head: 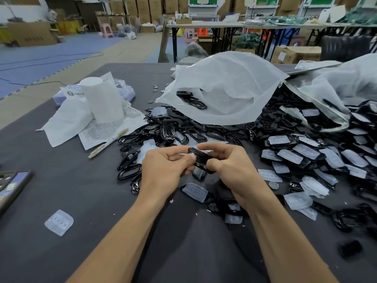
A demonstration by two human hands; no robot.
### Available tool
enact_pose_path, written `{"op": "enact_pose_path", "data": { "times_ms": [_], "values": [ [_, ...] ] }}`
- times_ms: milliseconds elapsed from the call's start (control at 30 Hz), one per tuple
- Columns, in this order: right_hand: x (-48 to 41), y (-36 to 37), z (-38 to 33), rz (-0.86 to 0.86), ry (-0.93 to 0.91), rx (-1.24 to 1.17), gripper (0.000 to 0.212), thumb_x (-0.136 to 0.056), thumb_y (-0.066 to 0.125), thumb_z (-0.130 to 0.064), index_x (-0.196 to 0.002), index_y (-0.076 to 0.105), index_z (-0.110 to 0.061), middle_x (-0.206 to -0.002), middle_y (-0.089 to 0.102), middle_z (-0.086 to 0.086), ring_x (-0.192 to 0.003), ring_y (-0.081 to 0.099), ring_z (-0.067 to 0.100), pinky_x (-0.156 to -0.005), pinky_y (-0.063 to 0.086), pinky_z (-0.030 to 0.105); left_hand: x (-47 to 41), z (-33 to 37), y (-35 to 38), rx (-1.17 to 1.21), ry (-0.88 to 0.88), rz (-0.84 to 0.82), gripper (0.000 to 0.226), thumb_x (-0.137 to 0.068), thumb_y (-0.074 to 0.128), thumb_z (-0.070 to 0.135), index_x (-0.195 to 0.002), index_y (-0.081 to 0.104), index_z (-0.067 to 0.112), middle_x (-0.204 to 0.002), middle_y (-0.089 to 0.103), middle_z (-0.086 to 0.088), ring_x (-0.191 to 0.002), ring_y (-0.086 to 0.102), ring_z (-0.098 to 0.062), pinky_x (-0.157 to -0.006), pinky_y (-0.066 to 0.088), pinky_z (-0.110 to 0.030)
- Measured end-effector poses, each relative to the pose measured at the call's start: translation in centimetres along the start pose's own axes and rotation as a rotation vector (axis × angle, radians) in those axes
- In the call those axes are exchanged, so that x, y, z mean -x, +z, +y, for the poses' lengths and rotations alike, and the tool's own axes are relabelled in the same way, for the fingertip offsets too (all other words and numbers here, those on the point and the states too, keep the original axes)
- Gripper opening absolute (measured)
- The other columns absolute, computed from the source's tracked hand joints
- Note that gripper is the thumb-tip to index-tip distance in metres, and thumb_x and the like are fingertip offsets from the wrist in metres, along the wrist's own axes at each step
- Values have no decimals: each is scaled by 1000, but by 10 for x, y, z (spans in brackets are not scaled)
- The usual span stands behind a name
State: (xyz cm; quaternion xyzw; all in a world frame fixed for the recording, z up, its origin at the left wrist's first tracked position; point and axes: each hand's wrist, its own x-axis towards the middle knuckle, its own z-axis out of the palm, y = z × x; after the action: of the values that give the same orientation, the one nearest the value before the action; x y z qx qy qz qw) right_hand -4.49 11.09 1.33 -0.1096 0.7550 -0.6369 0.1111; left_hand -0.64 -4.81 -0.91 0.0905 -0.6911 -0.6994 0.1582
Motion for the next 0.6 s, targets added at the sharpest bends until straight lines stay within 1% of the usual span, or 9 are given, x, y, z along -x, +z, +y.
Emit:
{"op": "enact_pose_path", "data": {
  "times_ms": [133, 200, 233, 300, 367, 433, 500, 567, 600],
  "values": [
    [-1, -2, 1, 11, -35, -21, 42, -83, 60, 13, -97, 80, -21, -89, 81, 3, -94, 75, 28, -93, 58, 41, 1, 3, 2, 85, -69, 48, 15, -85, 82, 5, -82, 83, 19, -76, 79, -12, -62, 72, -16, -63, 60, -23],
    [0, 0, 2, 16, -37, -15, 39, -84, 59, 13, -94, 77, -20, -86, 80, 6, -90, 73, 38, -90, 57, 48, 1, 5, 3, 130, -105, 21, 12, -85, 81, 2, -82, 83, 14, -76, 78, -14, -60, 69, -15, -60, 58, -20],
    [0, 0, 2, 21, -33, -17, 38, -84, 59, 13, -94, 74, -20, -85, 80, 7, -83, 71, 40, -84, 56, 49, 1, 6, 3, 127, -110, 3, 13, -84, 81, 1, -83, 83, 13, -76, 78, -14, -61, 68, -14, -60, 58, -20],
    [1, 1, 3, 24, -17, -15, 35, -86, 60, 10, -95, 68, -23, -83, 80, 7, -73, 64, 32, -74, 50, 44, 3, 8, 2, 103, -96, -34, 19, -80, 82, -4, -85, 84, 15, -81, 79, -13, -67, 71, -17, -61, 58, -21],
    [1, 2, 3, 23, -4, -7, 32, -88, 61, 6, -94, 64, -25, -82, 79, 9, -72, 58, 28, -70, 45, 42, 5, 8, 1, 101, -83, -42, 26, -78, 81, -8, -87, 85, 16, -85, 80, -13, -71, 76, -20, -64, 60, -25],
    [1, 3, 4, 35, -8, 15, 25, -87, 63, 0, -89, 66, -25, -82, 78, 13, -70, 55, 28, -68, 43, 43, 4, 8, 2, 103, -77, 1, 32, -77, 79, -12, -90, 85, 18, -81, 80, -9, -70, 76, -17, -64, 59, -24],
    [2, 4, 4, 64, -36, 60, 16, -82, 69, -10, -84, 70, -25, -77, 78, 8, -67, 59, 26, -67, 48, 45, 4, 9, 3, 94, -69, 48, 39, -76, 79, -13, -93, 83, 21, -73, 78, -2, -64, 71, -10, -62, 55, -18],
    [4, 4, 2, 80, -61, 77, 12, -74, 77, -17, -81, 74, -25, -74, 77, 1, -68, 67, 19, -73, 55, 44, 3, 10, 2, 118, -74, 65, 38, -78, 78, -11, -91, 84, 25, -75, 78, -3, -65, 70, -9, -63, 53, -15],
    [4, 3, 2, 85, -63, 73, 13, -73, 81, -16, -80, 75, -25, -74, 78, 0, -70, 70, 19, -76, 57, 44, 2, 11, 1, 145, -81, 56, 37, -79, 77, -10, -90, 84, 25, -78, 78, -5, -66, 70, -10, -63, 54, -16]
  ]
}}
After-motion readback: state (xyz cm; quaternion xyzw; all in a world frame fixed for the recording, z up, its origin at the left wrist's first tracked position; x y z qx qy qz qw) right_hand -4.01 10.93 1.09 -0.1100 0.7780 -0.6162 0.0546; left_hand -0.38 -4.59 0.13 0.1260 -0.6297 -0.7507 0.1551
